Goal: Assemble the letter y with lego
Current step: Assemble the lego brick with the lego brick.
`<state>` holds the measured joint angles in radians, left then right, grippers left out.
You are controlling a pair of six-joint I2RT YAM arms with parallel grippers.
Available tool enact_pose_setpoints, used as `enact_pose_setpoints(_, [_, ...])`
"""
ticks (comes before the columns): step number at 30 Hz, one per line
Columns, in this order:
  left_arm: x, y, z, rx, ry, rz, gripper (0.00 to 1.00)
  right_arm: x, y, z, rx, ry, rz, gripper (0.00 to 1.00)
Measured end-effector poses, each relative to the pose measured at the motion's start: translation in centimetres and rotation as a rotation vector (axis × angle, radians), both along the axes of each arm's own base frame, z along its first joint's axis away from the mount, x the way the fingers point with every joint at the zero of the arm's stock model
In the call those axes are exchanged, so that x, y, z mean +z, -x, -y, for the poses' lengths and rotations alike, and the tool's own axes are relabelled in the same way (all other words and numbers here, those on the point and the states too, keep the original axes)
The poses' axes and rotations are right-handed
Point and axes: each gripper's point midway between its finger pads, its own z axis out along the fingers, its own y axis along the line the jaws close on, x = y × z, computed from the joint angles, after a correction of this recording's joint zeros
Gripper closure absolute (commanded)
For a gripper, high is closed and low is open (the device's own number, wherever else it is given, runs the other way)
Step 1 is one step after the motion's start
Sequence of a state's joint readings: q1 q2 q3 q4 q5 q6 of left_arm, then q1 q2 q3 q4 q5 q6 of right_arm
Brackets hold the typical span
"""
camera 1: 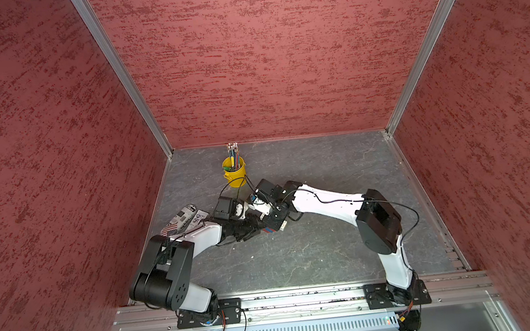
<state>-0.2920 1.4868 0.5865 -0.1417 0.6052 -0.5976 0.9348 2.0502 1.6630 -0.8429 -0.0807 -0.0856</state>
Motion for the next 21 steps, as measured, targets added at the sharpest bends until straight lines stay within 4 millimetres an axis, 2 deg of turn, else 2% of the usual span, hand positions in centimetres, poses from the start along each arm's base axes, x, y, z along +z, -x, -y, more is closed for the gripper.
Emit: enact_pose_setpoints(21, [-0.04,0.05,0.03,0.012,0.008,-0.009,0.49,-0.19,0.41,0.22,0.026,0.012,0.027,0.67])
